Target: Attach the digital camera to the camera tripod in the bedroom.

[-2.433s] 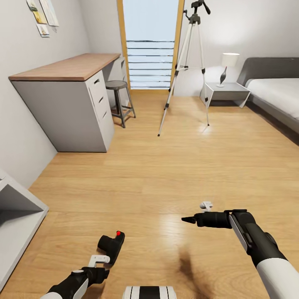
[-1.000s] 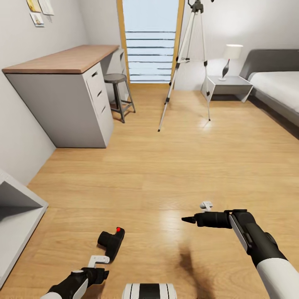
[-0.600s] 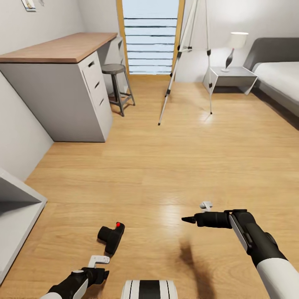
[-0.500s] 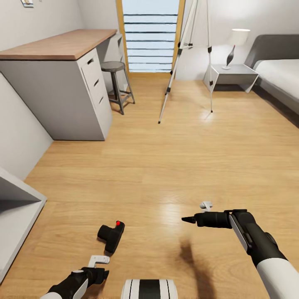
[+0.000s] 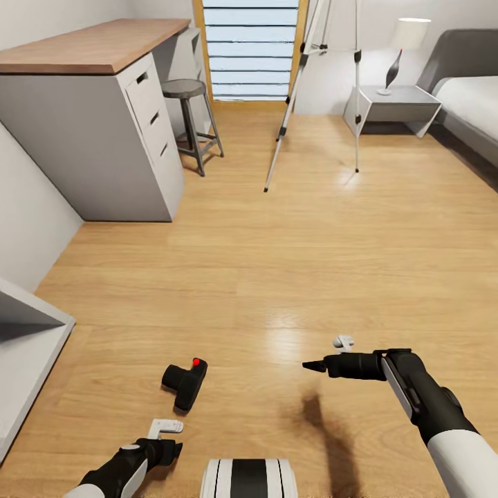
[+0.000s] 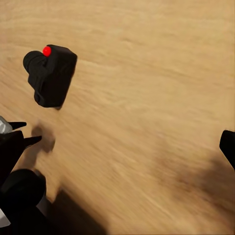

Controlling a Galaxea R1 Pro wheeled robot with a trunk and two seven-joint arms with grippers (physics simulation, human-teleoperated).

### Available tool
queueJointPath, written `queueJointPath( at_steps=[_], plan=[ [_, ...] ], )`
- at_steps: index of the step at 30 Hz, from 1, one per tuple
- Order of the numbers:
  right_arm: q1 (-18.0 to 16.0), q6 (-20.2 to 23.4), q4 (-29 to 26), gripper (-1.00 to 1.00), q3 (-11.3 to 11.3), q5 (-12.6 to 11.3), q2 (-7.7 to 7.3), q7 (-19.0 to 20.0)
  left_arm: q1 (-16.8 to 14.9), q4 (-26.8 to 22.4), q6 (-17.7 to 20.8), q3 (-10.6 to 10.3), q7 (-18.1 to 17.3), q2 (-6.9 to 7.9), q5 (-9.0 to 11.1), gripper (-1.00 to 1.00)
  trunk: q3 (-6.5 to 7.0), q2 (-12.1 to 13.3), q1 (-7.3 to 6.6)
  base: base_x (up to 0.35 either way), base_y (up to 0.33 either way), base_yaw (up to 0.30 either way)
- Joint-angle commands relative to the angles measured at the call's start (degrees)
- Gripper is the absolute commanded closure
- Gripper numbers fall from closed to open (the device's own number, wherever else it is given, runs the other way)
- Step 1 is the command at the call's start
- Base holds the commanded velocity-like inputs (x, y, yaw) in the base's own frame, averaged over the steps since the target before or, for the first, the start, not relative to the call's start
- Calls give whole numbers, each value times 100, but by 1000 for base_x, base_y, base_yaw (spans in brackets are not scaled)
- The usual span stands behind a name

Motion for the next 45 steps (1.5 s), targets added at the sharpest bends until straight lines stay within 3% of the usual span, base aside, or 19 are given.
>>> queueJointPath(
  at_steps=[1, 14, 23, 27, 35, 39, 45],
  plan=[
    [0, 38, -3, -100, 10, -27, -4, -4, 0, -55, 33, 4, -21, 1, -28, -100, -27, -3, 1, 0, 0, 0],
    [-3, 30, -3, -100, 10, -27, -1, -4, -1, -479, 37, -19, -21, 1, -48, -100, -71, -6, 6, 0, 0, 0],
    [-4, 29, -3, -100, 9, -27, 4, -14, 2, -631, 39, -95, 68, -10, -245, -100, -71, -6, 6, 0, 0, 0],
    [-4, 29, -3, -100, 12, -27, 4, -18, 0, -663, 36, -104, 337, -66, -396, -100, -71, -6, 6, 0, 0, 0],
    [-3, 29, -1, -100, 11, -27, 12, -43, -1, -680, 16, -117, 1361, -327, -914, -100, -71, -6, 6, 0, 0, 0],
    [-2, 29, 3, -100, 11, -27, 13, -68, 0, -683, -18, -119, 1572, -378, -1119, -100, -71, -6, 6, 0, 0, 0],
    [0, 29, 4, -100, 13, -27, 20, -98, 1, -671, -184, -122, 1643, -393, -1199, -100, -71, -6, 6, 0, 0, 0]
  ],
)
